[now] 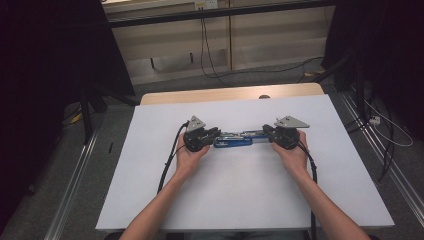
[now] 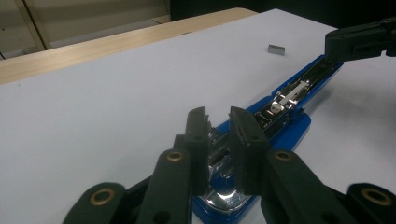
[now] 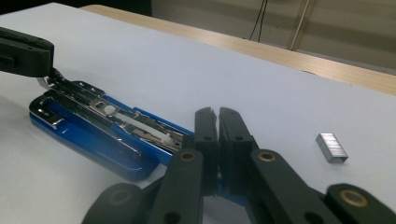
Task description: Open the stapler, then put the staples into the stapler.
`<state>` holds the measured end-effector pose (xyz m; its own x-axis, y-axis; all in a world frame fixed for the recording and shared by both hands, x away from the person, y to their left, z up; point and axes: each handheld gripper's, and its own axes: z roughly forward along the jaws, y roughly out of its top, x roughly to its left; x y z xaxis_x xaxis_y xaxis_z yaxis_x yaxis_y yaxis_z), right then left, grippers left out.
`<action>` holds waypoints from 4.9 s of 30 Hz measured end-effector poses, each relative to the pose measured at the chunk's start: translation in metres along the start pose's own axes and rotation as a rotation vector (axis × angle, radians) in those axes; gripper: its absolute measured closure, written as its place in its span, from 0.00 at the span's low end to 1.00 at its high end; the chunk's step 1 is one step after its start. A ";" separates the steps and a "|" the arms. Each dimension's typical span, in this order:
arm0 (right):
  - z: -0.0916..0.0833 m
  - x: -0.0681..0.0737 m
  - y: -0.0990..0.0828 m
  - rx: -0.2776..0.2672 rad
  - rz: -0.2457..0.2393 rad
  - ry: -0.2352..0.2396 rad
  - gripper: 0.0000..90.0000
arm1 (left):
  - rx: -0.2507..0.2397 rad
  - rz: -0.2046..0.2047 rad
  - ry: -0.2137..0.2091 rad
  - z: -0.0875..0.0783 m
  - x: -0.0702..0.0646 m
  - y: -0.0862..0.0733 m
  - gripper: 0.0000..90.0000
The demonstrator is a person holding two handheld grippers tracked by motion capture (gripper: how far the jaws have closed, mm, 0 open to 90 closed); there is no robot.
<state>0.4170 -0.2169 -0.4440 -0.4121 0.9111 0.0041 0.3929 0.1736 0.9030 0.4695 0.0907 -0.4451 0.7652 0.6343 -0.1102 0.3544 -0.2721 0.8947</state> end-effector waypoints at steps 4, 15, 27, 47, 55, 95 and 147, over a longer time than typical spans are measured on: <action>-0.002 -0.002 0.001 -0.007 0.008 0.006 0.92 | -0.001 0.001 -0.004 -0.004 -0.001 0.003 0.80; -0.006 -0.004 0.003 -0.025 0.034 0.032 0.74 | 0.033 0.020 0.059 -0.018 -0.007 0.005 0.44; -0.010 -0.005 0.005 -0.034 0.064 0.032 0.35 | 0.070 0.012 0.093 -0.025 -0.010 0.003 0.10; -0.022 -0.008 0.008 -0.047 0.087 0.044 0.19 | -0.003 -0.024 0.123 -0.071 -0.001 -0.003 0.07; -0.027 -0.012 0.008 -0.048 0.081 0.027 0.16 | 0.000 -0.002 0.108 -0.095 -0.004 -0.014 0.07; -0.018 -0.039 0.020 0.000 0.066 -0.032 0.15 | -0.023 0.021 0.151 -0.164 -0.031 -0.058 0.06; 0.041 -0.095 0.046 0.327 0.056 -0.048 0.30 | 0.000 -0.003 0.150 -0.165 -0.029 -0.062 0.07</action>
<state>0.5083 -0.2803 -0.4201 -0.3467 0.9377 0.0225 0.6598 0.2268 0.7164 0.3368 0.2090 -0.4261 0.6750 0.7363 -0.0473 0.3570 -0.2699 0.8943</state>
